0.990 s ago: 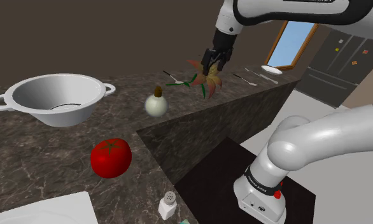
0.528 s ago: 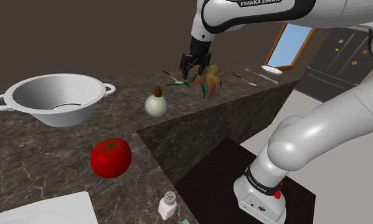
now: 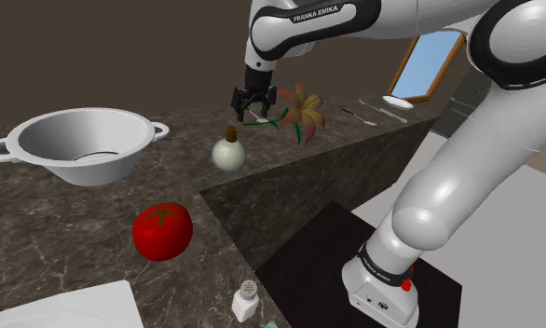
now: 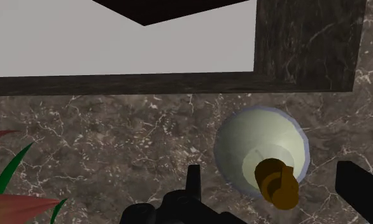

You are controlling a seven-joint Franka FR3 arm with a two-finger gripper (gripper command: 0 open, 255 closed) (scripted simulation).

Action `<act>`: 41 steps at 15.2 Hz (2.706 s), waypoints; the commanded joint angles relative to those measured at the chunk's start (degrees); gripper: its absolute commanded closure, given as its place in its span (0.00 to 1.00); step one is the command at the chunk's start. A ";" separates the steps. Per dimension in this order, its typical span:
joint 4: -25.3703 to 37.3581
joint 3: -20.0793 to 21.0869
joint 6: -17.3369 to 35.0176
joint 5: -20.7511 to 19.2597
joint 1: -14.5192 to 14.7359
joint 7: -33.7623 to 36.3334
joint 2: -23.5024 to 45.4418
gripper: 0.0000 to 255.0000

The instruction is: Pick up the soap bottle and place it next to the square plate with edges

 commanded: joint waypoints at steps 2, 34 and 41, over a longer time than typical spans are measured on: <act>4.77 0.43 1.19 0.42 0.32 1.49 6.78 0.00; 9.56 0.69 4.76 0.65 0.71 2.99 16.03 1.00; 12.77 0.73 -0.21 0.85 0.69 2.82 14.25 1.00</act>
